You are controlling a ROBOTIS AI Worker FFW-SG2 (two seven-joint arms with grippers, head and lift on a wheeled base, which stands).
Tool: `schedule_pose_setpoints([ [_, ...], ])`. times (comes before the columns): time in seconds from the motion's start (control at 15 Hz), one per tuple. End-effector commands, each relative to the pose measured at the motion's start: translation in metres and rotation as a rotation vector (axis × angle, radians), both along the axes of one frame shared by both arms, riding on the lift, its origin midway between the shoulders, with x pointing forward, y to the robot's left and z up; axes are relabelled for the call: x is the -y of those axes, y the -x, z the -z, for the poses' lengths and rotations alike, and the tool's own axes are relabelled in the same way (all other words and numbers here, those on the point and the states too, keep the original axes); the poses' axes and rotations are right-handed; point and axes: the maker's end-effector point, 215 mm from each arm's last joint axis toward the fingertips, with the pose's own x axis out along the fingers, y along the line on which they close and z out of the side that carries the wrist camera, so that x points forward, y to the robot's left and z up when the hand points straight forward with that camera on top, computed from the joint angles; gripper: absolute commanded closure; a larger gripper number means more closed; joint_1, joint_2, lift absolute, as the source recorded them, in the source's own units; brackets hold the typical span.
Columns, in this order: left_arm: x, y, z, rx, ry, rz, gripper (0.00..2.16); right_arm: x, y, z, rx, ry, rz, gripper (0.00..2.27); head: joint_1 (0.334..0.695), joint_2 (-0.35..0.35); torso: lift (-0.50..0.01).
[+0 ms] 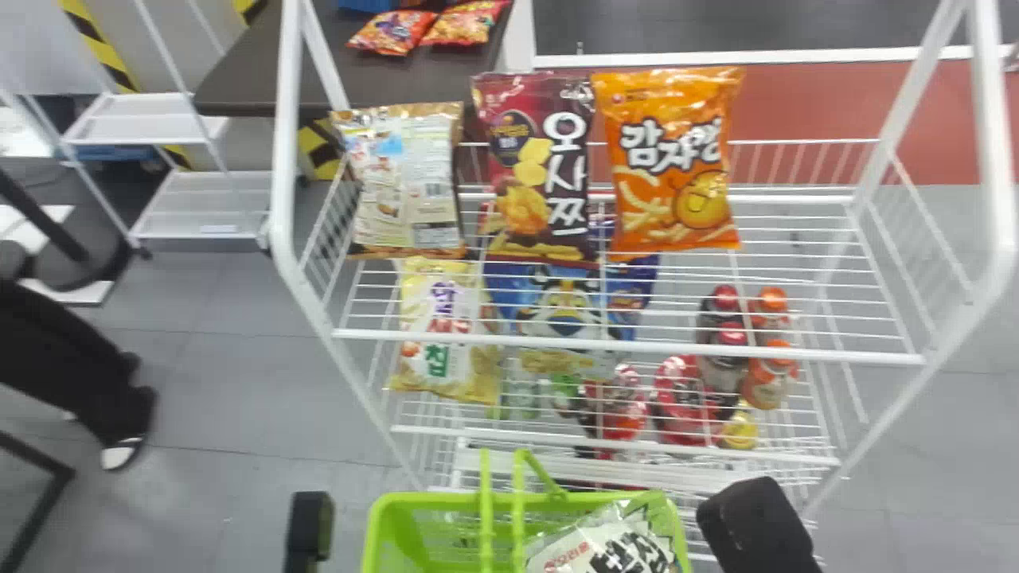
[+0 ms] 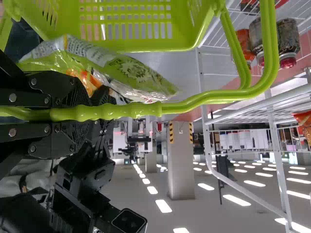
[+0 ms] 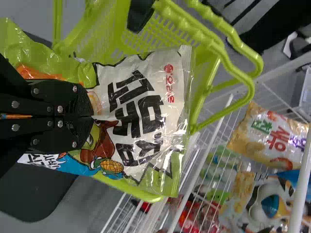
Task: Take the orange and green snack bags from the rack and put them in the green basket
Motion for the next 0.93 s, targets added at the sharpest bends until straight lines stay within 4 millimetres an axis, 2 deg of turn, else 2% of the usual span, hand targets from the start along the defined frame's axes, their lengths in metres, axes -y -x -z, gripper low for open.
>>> schedule_pose_setpoints([
  [0.0, 0.001, 0.001, 0.000, -0.001, -0.001, 0.005, 2.15, -0.023, 0.001, 0.002, -0.018, -0.034, -0.020, 2.25, 0.695, 0.227, 0.000],
  [0.33, 0.003, 0.001, 0.000, 0.001, -0.003, 0.013, 2.15, -0.045, -0.012, 0.018, -0.041, -0.081, -0.014, 2.25, 0.695, 0.338, 0.000],
  [0.67, 0.004, 0.000, 0.000, 0.005, -0.003, 0.019, 2.15, -0.070, -0.014, 0.033, -0.112, -0.148, -0.024, 2.25, 0.695, 0.350, 0.000],
  [0.87, 0.004, -0.001, 0.000, 0.006, -0.002, 0.019, 2.15, -0.070, -0.016, 0.050, -0.161, -0.142, -0.021, 2.24, 0.695, 0.350, 0.000],
])
